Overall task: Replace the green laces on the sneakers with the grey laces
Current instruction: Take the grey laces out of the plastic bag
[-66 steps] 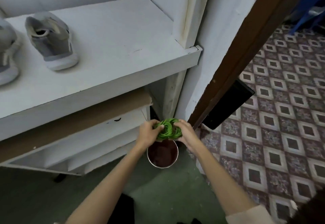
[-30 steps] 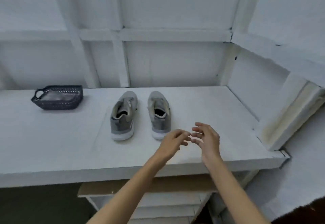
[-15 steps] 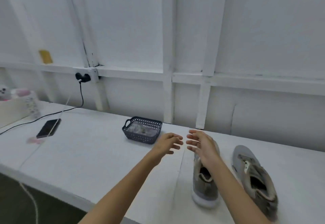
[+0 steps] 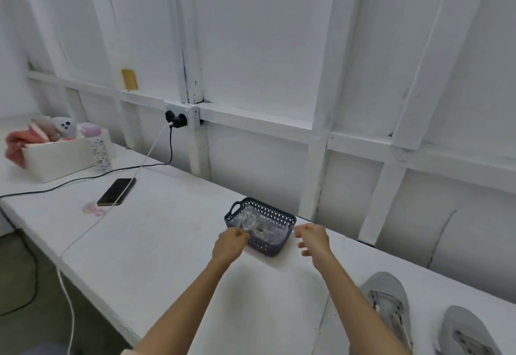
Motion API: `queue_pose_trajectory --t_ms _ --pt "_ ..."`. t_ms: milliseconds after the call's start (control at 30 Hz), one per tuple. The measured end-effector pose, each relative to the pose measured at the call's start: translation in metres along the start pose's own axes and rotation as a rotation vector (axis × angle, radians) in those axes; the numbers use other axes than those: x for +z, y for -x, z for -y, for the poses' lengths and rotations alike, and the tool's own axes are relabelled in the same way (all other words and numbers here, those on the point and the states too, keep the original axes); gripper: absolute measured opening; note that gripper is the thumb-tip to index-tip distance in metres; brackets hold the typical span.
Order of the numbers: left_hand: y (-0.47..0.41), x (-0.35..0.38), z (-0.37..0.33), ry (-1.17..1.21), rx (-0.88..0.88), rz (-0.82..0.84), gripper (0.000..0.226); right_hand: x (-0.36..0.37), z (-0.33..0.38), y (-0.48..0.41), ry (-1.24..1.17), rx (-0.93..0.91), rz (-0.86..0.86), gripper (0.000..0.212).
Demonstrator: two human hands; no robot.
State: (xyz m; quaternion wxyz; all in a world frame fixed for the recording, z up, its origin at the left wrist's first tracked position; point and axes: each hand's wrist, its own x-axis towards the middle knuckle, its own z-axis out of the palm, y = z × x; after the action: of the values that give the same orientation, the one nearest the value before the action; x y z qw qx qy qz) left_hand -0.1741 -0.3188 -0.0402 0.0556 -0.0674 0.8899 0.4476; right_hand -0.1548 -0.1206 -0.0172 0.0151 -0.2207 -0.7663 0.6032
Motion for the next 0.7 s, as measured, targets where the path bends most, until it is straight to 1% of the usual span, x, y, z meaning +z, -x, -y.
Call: queue_pose_trajectory --t_ms 67,100,200,267,333,367,433,500,567,700 --pt "-0.022 -0.001 -0.005 -0.126 0.033 -0.080 0.020 0.008 0.006 -0.019 0.201 -0.078 -0.035 0.019" --pt "-0.032 0.000 -0.009 -0.198 0.058 -0.109 0.022 0.012 0.009 -0.027 0.320 -0.114 -0.049 0.020" --pt "-0.061 0.006 -0.016 -0.484 0.166 -0.167 0.028 0.024 0.013 -0.052 0.602 -0.227 -0.077 0.015" --pt "-0.080 0.012 -0.019 -0.656 0.229 -0.167 0.027 0.034 0.015 -0.065 0.781 -0.317 -0.076 0.017" --pt "-0.097 0.018 -0.018 -0.778 0.221 -0.126 0.026 0.045 0.014 -0.077 1.033 -0.408 -0.046 0.023" --pt "-0.105 0.021 -0.017 -0.834 0.201 -0.097 0.025 0.050 0.012 -0.082 1.167 -0.429 -0.029 0.027" --pt "-0.115 0.027 -0.013 -0.927 0.180 -0.063 0.024 0.060 0.006 -0.091 1.368 -0.404 -0.004 0.031" --pt "-0.122 0.034 -0.009 -0.999 0.194 -0.083 0.022 0.068 -0.002 -0.096 1.472 -0.370 -0.009 0.030" --pt "-0.127 0.038 -0.007 -1.029 0.188 -0.115 0.021 0.074 -0.007 -0.099 1.522 -0.363 -0.030 0.029" --pt "-0.130 0.039 -0.009 -0.972 0.187 -0.150 0.030 0.078 -0.010 -0.100 1.547 -0.344 -0.070 0.026"
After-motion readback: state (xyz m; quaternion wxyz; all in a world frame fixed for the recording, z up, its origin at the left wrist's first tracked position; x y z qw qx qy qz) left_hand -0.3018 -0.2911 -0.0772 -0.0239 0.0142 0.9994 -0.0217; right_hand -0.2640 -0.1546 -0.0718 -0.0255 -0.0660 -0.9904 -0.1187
